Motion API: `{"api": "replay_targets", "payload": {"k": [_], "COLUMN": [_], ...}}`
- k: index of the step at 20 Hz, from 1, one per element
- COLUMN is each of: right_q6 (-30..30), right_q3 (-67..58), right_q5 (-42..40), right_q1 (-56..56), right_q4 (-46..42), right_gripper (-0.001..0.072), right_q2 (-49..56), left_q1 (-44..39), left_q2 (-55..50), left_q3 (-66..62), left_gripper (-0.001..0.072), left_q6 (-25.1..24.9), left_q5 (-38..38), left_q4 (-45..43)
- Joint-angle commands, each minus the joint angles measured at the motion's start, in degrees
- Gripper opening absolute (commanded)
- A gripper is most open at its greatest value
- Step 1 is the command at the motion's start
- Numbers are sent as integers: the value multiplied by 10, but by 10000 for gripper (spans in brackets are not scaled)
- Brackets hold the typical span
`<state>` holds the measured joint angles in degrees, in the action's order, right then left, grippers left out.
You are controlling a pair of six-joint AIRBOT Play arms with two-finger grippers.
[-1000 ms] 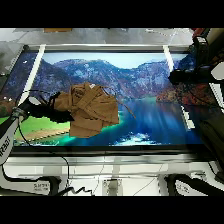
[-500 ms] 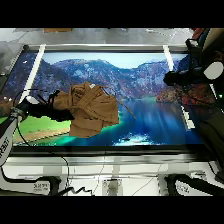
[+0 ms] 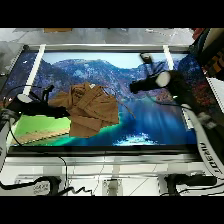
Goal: Fold the clothes and pants, and hang the long-sleeved shirts on hangers.
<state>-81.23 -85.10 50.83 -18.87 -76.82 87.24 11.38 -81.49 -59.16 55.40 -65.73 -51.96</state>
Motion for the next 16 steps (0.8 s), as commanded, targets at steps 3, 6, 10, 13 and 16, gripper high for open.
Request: {"api": "replay_targets", "payload": {"k": [3, 6, 10, 13, 16], "right_q6": [0, 2, 14, 30, 53], "right_q3": [0, -8, -48, -98, -146], "right_q5": [-130, -156, -159, -158, -162], "right_q1": [-124, -162, -198, -228, -264], "right_q4": [-18, -37, -39, -46, -58], "right_gripper": [398, 599, 597, 596, 593], "right_q2": [58, 81, 132, 176, 217], "left_q1": [31, 53, 95, 120, 130], "left_q2": [61, 87, 108, 107, 107], "left_q3": [-1, -1, 0, 1, 1], "left_gripper": [15, 15, 15, 15, 15], "left_q6": [-3, -3, -1, -1, -2], "left_q5": [-7, -16, -44, -58, -57], "left_q4": [-7, -34, -120, -156, -158]}}
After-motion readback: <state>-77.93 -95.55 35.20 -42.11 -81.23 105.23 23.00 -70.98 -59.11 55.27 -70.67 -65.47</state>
